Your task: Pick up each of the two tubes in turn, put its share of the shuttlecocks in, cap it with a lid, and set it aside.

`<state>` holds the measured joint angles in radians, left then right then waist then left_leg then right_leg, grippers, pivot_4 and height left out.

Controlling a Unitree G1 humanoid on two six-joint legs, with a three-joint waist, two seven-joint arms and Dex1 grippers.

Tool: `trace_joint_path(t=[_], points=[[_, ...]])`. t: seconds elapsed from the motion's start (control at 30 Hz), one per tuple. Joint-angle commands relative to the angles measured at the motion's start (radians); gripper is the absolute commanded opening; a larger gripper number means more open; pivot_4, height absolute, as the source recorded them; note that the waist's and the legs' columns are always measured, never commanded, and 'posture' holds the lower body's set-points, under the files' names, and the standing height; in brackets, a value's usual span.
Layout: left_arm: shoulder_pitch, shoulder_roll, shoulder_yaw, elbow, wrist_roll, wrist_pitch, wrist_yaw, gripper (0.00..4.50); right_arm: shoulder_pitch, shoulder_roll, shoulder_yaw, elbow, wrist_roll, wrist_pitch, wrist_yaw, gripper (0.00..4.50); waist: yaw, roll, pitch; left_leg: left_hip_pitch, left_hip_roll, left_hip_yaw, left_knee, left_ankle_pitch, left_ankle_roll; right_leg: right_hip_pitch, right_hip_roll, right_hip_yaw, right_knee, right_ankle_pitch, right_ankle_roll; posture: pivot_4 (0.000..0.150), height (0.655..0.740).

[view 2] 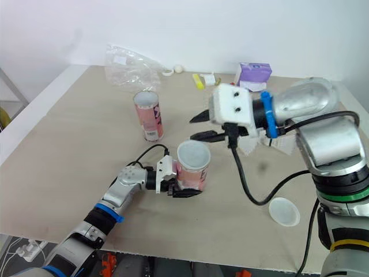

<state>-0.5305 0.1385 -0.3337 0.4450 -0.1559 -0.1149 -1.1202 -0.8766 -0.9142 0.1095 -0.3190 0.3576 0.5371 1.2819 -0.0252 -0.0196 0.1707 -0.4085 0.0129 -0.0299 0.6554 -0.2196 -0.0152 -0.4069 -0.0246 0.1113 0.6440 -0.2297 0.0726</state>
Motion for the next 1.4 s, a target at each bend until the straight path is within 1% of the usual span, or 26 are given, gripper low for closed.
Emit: trace_joint_path(t=[0.03,0.1,0.13,0.17,0.2,0.37,0.53,0.8,1.03,1.07,1.13,1.17,1.23,1.33,1.4], points=[[0.010,0.014,-0.007,0.039,0.028,0.022,0.010,3.21,0.002,-0.012,-0.085,-0.051,0.112,0.112,-0.018,1.52,0.000,0.000,0.000,0.000,0.000,0.000,0.000,0.000,0.000,0.000,0.000,0.000,0.000,0.000,0.000,0.150,0.7400],[0.009,0.011,-0.006,0.040,0.027,0.023,0.010,3.21,0.038,-0.005,-0.087,-0.085,0.144,0.146,-0.032,0.95,0.000,0.000,0.000,0.000,0.000,0.000,0.000,0.000,0.000,0.000,0.000,0.000,0.000,0.000,0.000,0.150,0.7400],[0.009,0.011,-0.006,0.040,0.027,0.023,0.011,3.21,0.051,-0.002,-0.087,-0.097,0.155,0.158,-0.040,0.76,0.000,0.000,0.000,0.000,0.000,0.000,0.000,0.000,0.000,0.000,0.000,0.000,0.000,0.000,0.000,0.150,0.7400],[0.009,0.008,-0.005,0.040,0.025,0.024,0.010,3.21,0.071,0.001,-0.082,-0.112,0.165,0.179,-0.052,0.12,0.000,0.000,0.000,0.000,0.000,-0.001,0.000,0.000,0.000,0.001,0.000,0.000,0.000,0.000,0.000,0.150,0.7400],[0.007,0.007,-0.005,0.042,0.024,0.024,0.010,3.21,0.093,0.000,-0.069,-0.124,0.160,0.177,-0.057,0.05,0.000,0.000,0.000,0.000,0.000,0.000,0.000,0.000,0.000,0.000,0.000,0.000,0.000,0.000,0.000,0.150,0.7400],[0.003,0.001,-0.003,0.046,0.024,0.024,0.012,3.21,0.181,0.014,0.032,-0.126,0.084,0.143,-0.097,0.05,0.000,0.000,0.000,0.000,0.000,0.000,0.000,0.000,0.000,0.000,0.000,0.000,0.000,0.000,0.000,0.150,0.7400],[0.003,-0.002,-0.001,0.047,0.025,0.023,0.017,3.21,0.224,-0.015,0.108,-0.116,0.001,0.046,-0.063,0.05,-0.001,0.000,-0.002,0.002,0.000,0.000,0.000,0.000,0.000,0.001,0.000,0.000,0.000,0.000,0.000,0.150,0.7400],[0.014,-0.005,-0.004,0.034,0.026,0.026,0.024,3.21,0.197,-0.017,0.173,-0.070,-0.067,0.034,-0.047,0.05,-0.002,0.000,-0.006,0.003,0.000,0.000,0.000,0.000,0.000,0.002,0.001,0.000,0.000,0.000,0.000,0.150,0.7400],[0.015,-0.009,-0.004,0.036,0.027,0.022,0.032,3.21,0.172,-0.034,0.251,-0.053,-0.115,0.090,-0.013,0.05,-0.003,-0.003,-0.015,0.003,0.001,0.000,0.000,0.000,0.000,0.002,0.000,0.000,0.000,0.000,0.000,0.150,0.7400],[0.015,-0.009,-0.004,0.035,0.027,0.022,0.033,3.21,0.170,-0.031,0.251,-0.056,-0.112,0.097,-0.012,0.05,-0.003,-0.005,-0.017,0.004,0.001,0.000,0.000,0.000,0.000,0.002,0.000,0.000,0.000,0.000,0.000,0.150,0.7400],[0.017,-0.009,-0.003,0.033,0.025,0.023,0.034,3.21,0.161,0.006,0.203,-0.060,-0.058,0.129,-0.038,0.05,-0.003,-0.007,-0.018,0.005,0.001,0.000,0.000,0.000,0.000,0.001,0.000,-0.001,0.000,0.000,0.000,0.150,0.7400],[0.018,-0.009,-0.002,0.030,0.025,0.023,0.034,3.21,0.145,0.024,0.137,-0.053,0.000,0.169,-0.055,0.05,-0.004,-0.008,-0.019,0.005,0.001,0.000,0.000,0.000,0.000,0.001,0.000,-0.001,0.000,0.000,0.000,0.150,0.7400],[0.020,-0.009,-0.002,0.026,0.025,0.023,0.035,3.21,0.125,0.042,0.063,-0.046,0.063,0.222,-0.072,0.05,-0.004,-0.008,-0.018,0.004,0.001,0.000,0.000,0.000,0.000,0.002,0.000,-0.001,0.000,0.000,0.000,0.150,0.7400],[0.018,-0.006,0.003,0.020,0.022,0.025,0.033,3.21,0.110,0.025,-0.164,0.014,0.183,0.276,-0.106,0.05,0.000,-0.006,-0.016,0.002,0.001,0.000,0.000,0.000,0.000,0.001,0.000,-0.001,0.000,0.000,-0.001,0.150,0.7400],[0.014,-0.003,0.005,0.015,0.021,0.022,0.031,3.21,0.156,0.018,-0.294,0.020,0.244,0.289,-0.131,0.05,0.004,-0.006,-0.015,-0.001,0.000,-0.001,0.000,0.000,0.000,-0.001,0.000,-0.001,0.000,0.000,0.000,0.150,0.7400]])
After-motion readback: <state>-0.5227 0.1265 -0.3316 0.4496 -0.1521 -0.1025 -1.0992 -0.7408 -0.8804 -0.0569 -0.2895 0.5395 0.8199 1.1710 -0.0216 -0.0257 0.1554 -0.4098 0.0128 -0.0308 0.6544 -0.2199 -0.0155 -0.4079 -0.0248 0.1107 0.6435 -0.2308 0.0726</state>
